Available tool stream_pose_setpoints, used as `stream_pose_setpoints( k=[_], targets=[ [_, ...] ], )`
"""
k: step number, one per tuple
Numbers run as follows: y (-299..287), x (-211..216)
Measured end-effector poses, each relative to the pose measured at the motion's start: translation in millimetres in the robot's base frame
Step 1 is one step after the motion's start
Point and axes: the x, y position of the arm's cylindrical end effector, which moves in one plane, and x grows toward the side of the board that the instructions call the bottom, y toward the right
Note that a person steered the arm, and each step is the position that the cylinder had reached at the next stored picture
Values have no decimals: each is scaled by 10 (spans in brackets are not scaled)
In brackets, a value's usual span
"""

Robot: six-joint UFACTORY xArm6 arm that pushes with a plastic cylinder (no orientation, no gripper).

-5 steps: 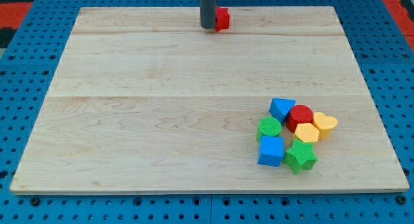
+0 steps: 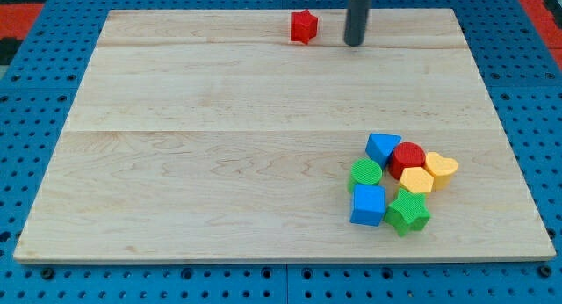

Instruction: Move your arm towards the bottom right

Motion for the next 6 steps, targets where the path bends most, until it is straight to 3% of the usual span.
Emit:
stream_pose_setpoints(
  k=[1, 4, 5, 6],
  targets=[
    [597, 408],
    [1455, 2202],
    [1236, 2603],
    [786, 2683]
  ],
)
